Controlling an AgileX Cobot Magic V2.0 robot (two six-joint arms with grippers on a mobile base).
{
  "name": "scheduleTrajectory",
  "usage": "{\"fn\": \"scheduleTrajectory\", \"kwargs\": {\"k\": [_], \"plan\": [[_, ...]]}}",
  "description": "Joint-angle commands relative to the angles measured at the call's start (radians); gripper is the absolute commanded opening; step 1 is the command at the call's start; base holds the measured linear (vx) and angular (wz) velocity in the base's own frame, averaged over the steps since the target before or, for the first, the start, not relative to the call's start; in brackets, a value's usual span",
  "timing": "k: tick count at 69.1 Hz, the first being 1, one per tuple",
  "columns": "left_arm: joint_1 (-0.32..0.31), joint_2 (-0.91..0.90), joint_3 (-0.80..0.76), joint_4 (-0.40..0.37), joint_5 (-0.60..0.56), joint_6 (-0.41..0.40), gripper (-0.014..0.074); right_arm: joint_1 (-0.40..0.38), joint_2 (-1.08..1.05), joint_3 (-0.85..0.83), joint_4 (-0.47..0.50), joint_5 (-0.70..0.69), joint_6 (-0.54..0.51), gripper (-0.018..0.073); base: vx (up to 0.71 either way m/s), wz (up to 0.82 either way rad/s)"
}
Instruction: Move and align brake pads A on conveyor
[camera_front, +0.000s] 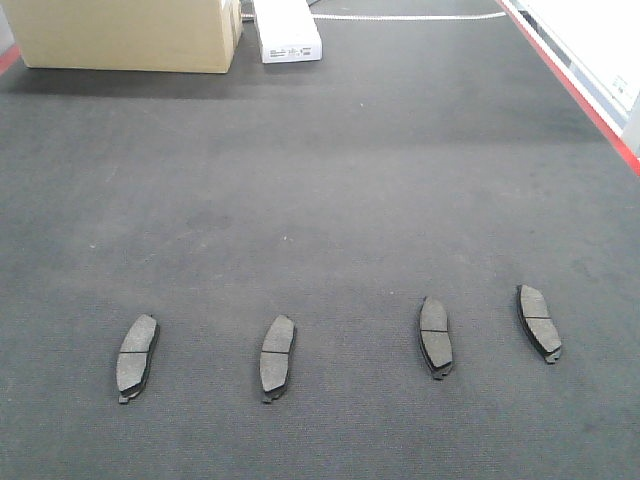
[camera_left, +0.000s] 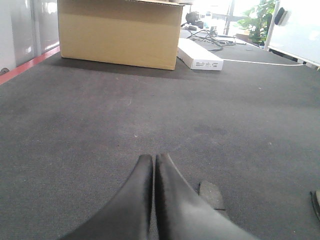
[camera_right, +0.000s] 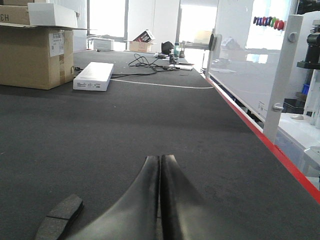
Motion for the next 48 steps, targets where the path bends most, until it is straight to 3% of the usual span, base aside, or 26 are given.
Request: {"fn": "scheduleTrajectory", "kwargs": {"k": [1,12,48], "plan": [[0.003,-0.014,0.023,-0.002,-0.072,0.001,-0.0006,0.003,-0.015,0.006,-0.006,-0.068,0.001,-0.0010,0.00,0.00],[0.003,-0.014,0.023,-0.002,-0.072,0.001,-0.0006,0.003,-0.015,0.006,0.038,-0.068,0.002,-0.0010,0.00,0.00],[0.003,-0.014,0.023,-0.002,-0.072,0.001,-0.0006,0.003,-0.015,0.005,0.039,-0.067,0.000,-0.0010,0.00,0.00]]}}
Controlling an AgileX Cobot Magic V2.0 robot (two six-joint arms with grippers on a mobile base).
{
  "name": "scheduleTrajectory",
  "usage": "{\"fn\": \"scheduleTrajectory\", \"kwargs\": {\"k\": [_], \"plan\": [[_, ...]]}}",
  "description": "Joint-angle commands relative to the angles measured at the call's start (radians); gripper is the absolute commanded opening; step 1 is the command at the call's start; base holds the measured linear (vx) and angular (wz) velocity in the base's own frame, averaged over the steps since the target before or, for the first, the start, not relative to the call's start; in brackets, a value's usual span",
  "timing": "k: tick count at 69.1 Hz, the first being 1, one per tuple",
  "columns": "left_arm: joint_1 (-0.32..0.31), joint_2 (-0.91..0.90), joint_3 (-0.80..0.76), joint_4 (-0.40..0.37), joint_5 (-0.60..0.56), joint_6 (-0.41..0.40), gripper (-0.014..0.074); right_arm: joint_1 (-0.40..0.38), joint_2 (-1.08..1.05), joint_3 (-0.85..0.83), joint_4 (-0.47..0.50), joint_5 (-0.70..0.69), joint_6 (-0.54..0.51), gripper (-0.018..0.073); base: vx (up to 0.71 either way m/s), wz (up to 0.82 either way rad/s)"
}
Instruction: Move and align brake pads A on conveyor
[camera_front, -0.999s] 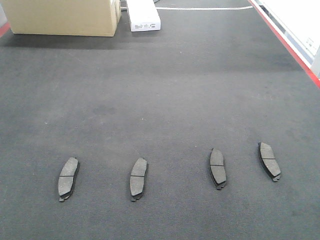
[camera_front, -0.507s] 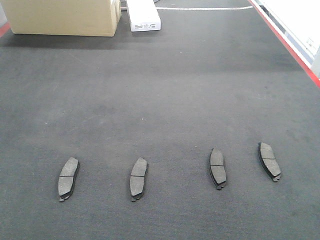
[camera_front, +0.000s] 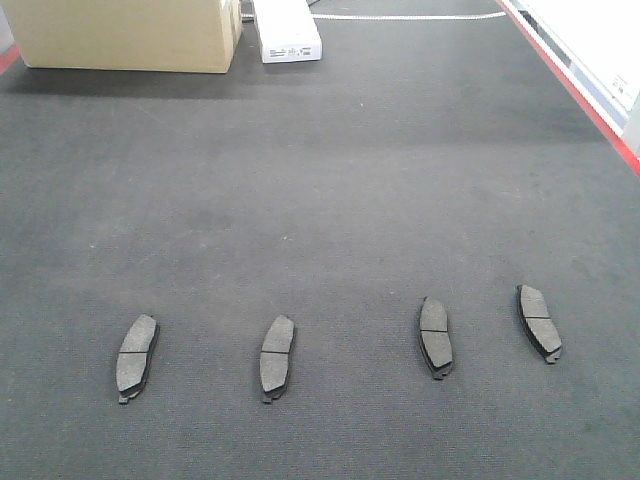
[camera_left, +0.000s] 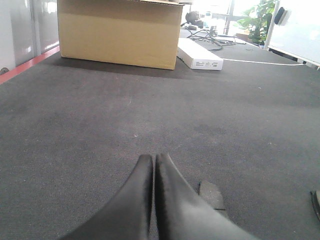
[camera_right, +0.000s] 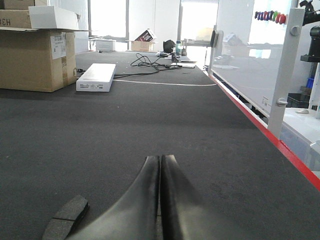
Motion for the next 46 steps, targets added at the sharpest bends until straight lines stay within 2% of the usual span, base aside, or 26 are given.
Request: {"fn": "scheduleTrajectory", "kwargs": {"k": [1,46], "plan": [[0.003,-0.014,0.023,-0.002,-0.072,0.001,-0.0006,0.002,-0.015,0.005,0.001,-0.071,-0.001,-0.0010,0.00,0.00],[0.003,-0.014,0.023,-0.002,-0.072,0.001,-0.0006,0.002,-0.015,0.005,0.001,-0.068,-0.001,-0.0010,0.00,0.00]]}}
